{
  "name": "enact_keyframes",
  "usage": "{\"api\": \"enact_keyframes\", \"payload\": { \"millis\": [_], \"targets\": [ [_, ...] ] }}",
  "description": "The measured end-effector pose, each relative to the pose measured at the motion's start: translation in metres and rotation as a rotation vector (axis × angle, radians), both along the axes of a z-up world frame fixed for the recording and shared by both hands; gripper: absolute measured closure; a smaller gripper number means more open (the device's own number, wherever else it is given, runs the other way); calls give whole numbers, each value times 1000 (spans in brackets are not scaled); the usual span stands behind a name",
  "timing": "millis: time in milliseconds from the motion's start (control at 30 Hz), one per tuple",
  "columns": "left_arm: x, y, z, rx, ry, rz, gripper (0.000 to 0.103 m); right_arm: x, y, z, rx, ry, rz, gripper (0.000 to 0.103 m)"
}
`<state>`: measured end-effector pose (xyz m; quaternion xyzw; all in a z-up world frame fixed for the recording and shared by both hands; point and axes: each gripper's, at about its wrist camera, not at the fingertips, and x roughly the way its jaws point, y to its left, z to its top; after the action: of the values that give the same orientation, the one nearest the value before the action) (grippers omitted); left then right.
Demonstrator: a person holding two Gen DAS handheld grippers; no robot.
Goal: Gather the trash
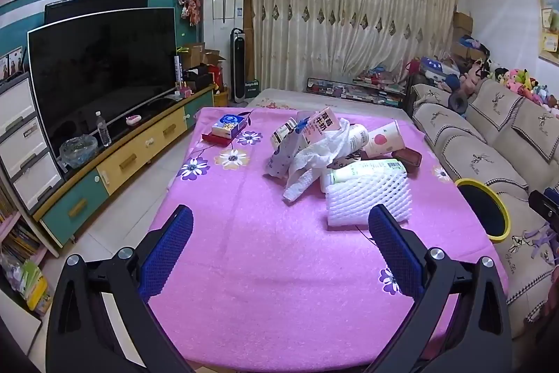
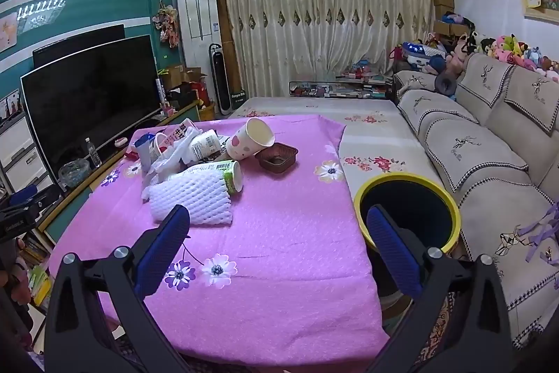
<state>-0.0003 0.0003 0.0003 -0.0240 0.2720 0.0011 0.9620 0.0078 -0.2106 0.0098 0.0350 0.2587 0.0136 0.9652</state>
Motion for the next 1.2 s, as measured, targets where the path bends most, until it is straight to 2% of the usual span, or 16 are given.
{"api": "enact_keyframes", "payload": {
  "millis": [67,1200],
  "targets": [
    [0,1,0,0,6,7,4,-1,0,0,-2,-18,2,6],
    [2,-7,-2,31,9,-8,4,8,-4,-14,26,21,-5,6]
  ]
}}
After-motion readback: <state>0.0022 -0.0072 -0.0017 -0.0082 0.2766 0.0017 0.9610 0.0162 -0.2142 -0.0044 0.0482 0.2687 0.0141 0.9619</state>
